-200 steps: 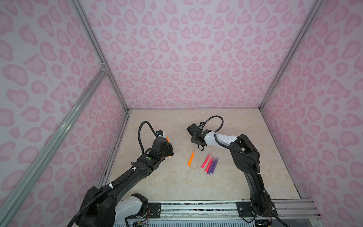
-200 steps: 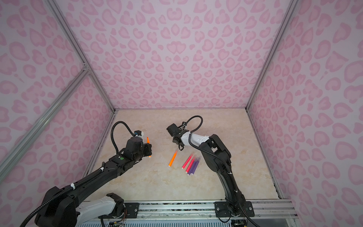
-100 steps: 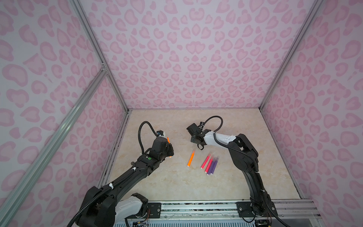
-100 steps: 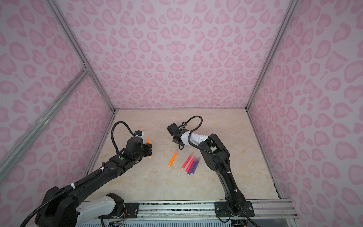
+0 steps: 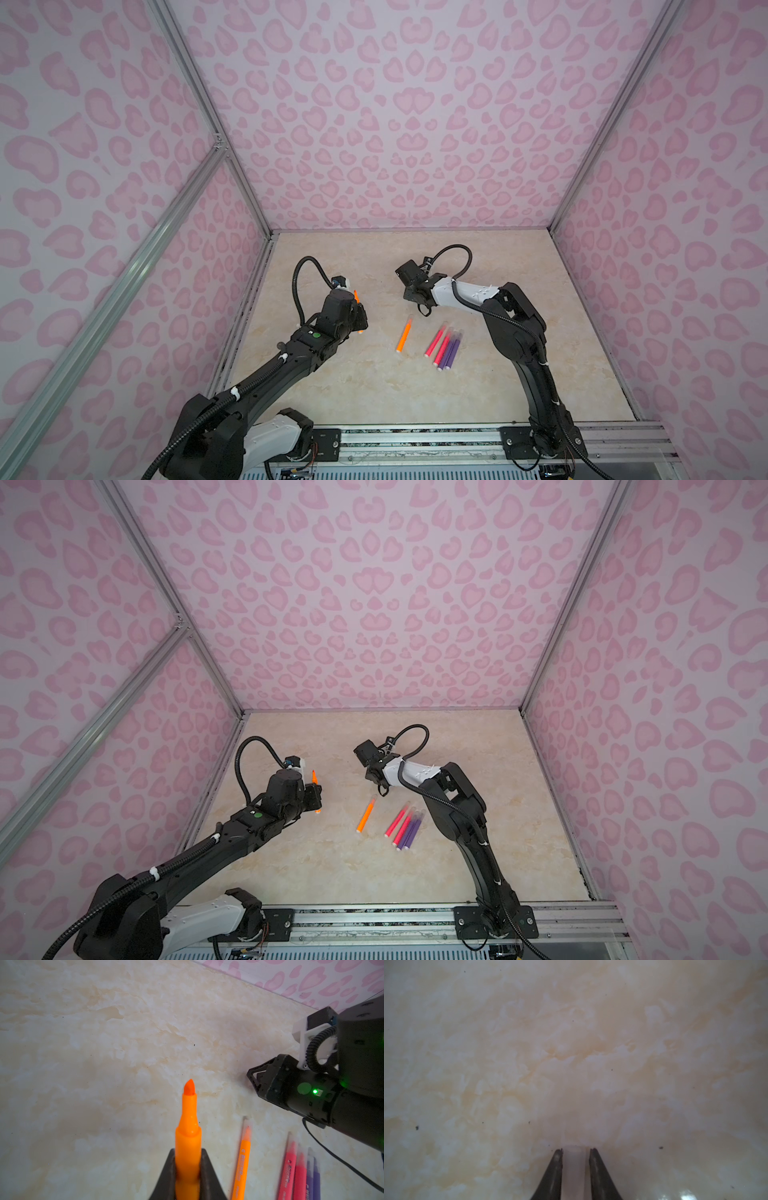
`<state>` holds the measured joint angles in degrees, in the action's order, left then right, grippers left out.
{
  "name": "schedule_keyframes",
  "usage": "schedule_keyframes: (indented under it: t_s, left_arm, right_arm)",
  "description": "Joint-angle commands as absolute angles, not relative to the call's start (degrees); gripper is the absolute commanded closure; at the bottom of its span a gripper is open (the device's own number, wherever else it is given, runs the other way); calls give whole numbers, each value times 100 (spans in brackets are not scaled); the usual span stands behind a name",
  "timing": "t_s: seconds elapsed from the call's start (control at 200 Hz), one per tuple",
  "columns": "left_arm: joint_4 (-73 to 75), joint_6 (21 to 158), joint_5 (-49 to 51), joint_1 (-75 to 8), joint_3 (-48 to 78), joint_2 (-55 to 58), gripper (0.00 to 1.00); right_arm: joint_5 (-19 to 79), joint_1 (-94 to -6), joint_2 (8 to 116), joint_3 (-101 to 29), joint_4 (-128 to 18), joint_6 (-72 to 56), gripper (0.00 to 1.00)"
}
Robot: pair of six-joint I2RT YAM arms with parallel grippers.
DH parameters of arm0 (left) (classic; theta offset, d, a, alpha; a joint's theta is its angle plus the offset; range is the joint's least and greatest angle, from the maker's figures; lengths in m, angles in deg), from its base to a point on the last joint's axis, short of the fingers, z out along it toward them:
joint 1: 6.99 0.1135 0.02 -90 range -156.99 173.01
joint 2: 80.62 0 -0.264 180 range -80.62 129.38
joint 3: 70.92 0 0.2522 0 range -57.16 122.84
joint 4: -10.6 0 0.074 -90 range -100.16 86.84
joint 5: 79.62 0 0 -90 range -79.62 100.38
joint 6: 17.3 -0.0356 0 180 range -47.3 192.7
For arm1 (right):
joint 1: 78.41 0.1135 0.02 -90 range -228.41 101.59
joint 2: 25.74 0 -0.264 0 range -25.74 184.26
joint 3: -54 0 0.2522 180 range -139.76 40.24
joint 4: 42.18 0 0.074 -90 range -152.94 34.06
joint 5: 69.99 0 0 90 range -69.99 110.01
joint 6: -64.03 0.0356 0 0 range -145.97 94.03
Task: Insert the pens into the pen caps
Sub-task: 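Grasp the pale cap with the right gripper, then bring the pale cap in the right gripper over the upright highlighter tip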
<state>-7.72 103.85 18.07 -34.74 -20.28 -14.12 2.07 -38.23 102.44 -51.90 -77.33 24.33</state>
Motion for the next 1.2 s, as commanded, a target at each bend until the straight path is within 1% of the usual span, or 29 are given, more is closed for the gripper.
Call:
schedule_keyframes:
  t_s: [0.0,0.26,0.39,0.51,0.7,0.87,1.04,1.195]
  left_arm:
    - [-644,10346,1739,-3467,-1967,-1435,97]
    - [-417,10236,1245,-3498,-1968,-1366,97]
    - [-258,10115,942,-3612,-1939,-1299,97]
    - [-94,9857,661,-3891,-1874,-1225,97]
    - [234,9365,376,-4529,-1827,-1215,97]
    - [479,9138,175,-4828,-1888,-1305,97]
    - [659,9063,38,-4916,-2018,-1494,97]
    - [674,9071,49,-4922,-2044,-1530,97]
  right_arm:
    - [339,-3823,10364,-5197,-7783,2421,81]
    - [357,-3833,10364,-5219,-7786,2418,90]
    - [342,-3838,10128,-5055,-7688,2506,93]
    - [304,-3833,9428,-4370,-7223,2620,93]
    - [296,-3830,7940,-3259,-6591,2752,97]
    - [570,-3784,6809,-2478,-6027,2794,97]
    - [636,-3476,6031,-2015,-5557,2661,97]
    - [585,-3117,5687,-1951,-5410,2512,99]
